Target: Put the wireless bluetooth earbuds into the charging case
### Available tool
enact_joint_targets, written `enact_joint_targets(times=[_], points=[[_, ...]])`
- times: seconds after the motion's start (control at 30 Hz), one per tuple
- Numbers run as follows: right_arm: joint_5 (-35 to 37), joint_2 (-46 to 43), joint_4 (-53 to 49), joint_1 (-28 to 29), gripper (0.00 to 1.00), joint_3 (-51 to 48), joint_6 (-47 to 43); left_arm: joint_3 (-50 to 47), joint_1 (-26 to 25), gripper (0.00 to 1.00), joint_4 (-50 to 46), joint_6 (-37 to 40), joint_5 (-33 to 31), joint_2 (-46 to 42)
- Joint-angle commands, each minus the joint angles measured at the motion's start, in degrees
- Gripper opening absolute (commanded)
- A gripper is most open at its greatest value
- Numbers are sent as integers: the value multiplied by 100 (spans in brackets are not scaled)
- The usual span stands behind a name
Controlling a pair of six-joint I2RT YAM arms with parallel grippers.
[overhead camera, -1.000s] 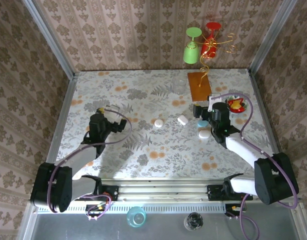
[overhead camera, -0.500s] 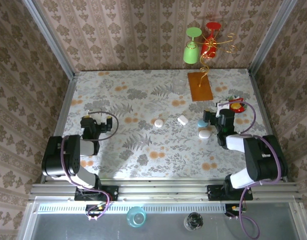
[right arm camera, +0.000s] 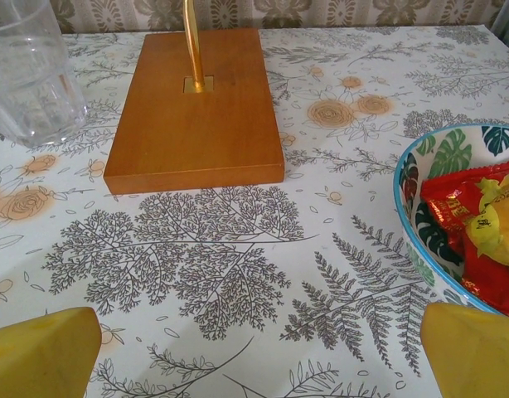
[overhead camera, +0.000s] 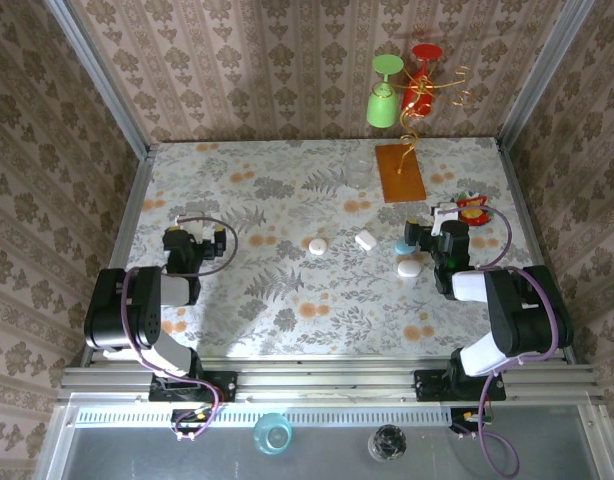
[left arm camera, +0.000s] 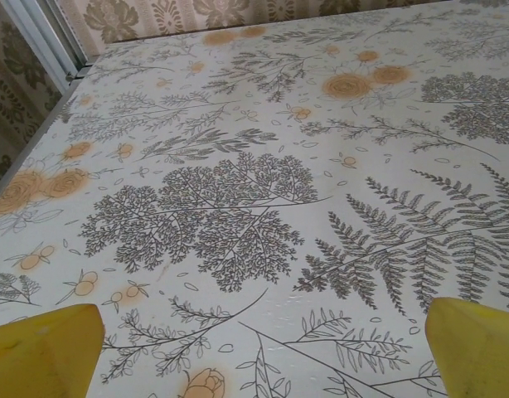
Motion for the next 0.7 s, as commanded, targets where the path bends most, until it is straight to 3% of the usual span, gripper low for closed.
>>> enact_joint_targets(times=[0.0,0.67], points=[[-15,29,265,-17,100,-38,19,127,-19,100,36,22,-80,-21],[-20,25,273,-18,100,-48,18,140,7,100,-4,8,-12,-26]])
